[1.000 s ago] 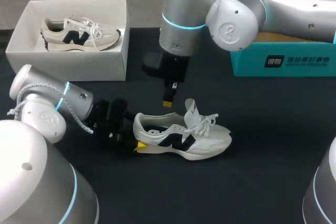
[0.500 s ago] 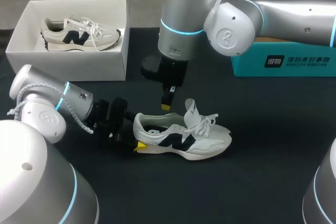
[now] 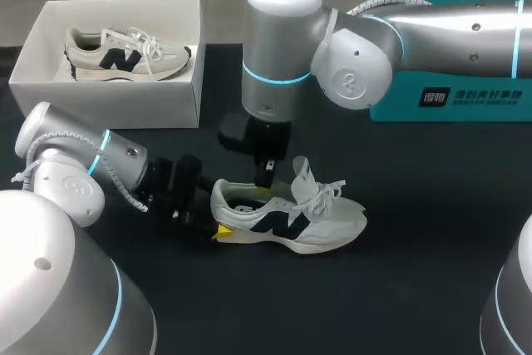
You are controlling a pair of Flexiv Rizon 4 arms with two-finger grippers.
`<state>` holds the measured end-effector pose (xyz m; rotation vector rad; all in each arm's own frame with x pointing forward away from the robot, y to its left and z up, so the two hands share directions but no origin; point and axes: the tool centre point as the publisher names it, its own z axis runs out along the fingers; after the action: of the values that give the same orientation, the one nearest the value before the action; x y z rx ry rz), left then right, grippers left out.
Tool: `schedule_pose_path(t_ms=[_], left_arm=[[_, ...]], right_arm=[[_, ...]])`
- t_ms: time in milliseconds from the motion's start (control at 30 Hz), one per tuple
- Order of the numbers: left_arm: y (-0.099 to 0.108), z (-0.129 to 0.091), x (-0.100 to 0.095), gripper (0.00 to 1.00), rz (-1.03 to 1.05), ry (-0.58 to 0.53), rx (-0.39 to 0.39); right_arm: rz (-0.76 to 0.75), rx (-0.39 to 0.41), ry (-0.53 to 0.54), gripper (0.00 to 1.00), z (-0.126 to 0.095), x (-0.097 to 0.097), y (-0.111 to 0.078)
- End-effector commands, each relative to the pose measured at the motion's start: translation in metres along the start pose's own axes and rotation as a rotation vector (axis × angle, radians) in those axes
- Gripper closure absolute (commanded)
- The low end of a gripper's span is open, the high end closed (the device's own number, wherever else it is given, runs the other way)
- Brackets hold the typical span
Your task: Take the shoe out of the shoebox, open the shoe tongue, remove and reinsert the insole, then place the shoe into the shoebox
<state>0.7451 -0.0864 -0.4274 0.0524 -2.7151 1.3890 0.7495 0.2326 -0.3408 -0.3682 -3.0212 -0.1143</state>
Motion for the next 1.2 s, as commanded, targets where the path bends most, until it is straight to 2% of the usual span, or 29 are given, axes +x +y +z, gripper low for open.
schedule_pose_path(t_ms=[33,367,700,900,1033,1100,1200], left_arm=[[0.001,0.001,0.000,1.00,0.000,0.000,-0.002],[0.001,0.001,0.000,1.00,0.000,0.000,-0.002],[0.001,0.001,0.000,1.00,0.000,0.000,-0.002],[0.001,0.001,0.000,1.00,0.000,0.000,-0.002],[0.001,0.001,0.000,1.00,0.000,0.000,-0.002],[0.001,0.001,0.000,1.00,0.000,0.000,-0.002],[0.001,0.001,0.000,1.00,0.000,0.000,-0.002]], right_arm=[[0.005,0.005,0.006,1.00,0.011,-0.001,-0.007],[0.023,0.012,0.023,1.00,0.018,-0.016,-0.024],[0.022,-0.014,0.065,1.00,0.045,0.004,-0.025],[0.010,0.017,-0.008,1.00,0.050,0.001,-0.018],[0.006,0.009,-0.044,1.00,0.055,-0.004,-0.014],[-0.001,0.009,-0.045,0.71,0.057,-0.005,-0.012],[-0.011,0.007,-0.031,0.69,0.061,-0.009,-0.009]])
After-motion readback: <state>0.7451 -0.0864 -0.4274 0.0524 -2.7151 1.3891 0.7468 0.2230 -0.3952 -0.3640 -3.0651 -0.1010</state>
